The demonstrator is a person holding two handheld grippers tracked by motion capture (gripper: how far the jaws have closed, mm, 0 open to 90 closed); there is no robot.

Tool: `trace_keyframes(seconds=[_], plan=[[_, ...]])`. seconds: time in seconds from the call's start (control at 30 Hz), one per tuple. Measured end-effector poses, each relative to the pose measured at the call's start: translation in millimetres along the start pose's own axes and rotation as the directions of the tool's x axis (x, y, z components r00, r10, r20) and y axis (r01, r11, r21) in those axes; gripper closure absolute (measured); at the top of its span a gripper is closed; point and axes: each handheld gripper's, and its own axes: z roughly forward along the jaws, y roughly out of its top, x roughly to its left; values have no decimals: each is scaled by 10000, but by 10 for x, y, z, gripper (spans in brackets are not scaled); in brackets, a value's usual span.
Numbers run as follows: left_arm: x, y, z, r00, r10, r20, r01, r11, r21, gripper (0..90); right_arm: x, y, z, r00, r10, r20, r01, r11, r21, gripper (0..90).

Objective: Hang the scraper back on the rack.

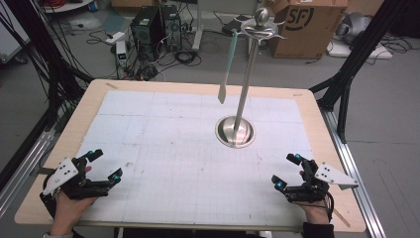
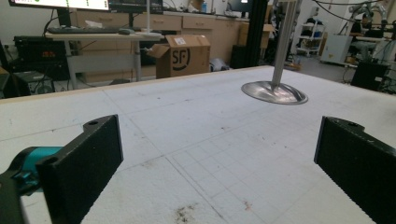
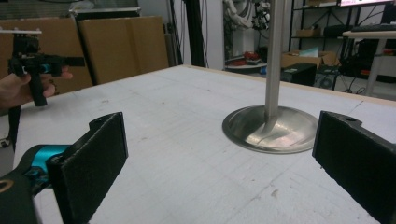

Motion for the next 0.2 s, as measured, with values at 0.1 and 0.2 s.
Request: trace_keyframes(seconds=[0.1, 0.2], plan=[[-5, -9, -4, 10000, 15, -12, -14, 10000, 93, 17, 1, 0, 27, 10000, -59, 65, 59, 10000, 41, 24], [-10, -11, -5, 10000, -14, 20, 13, 9999, 141, 17, 17, -5, 64, 10000, -28, 6, 27, 9998, 190, 25]])
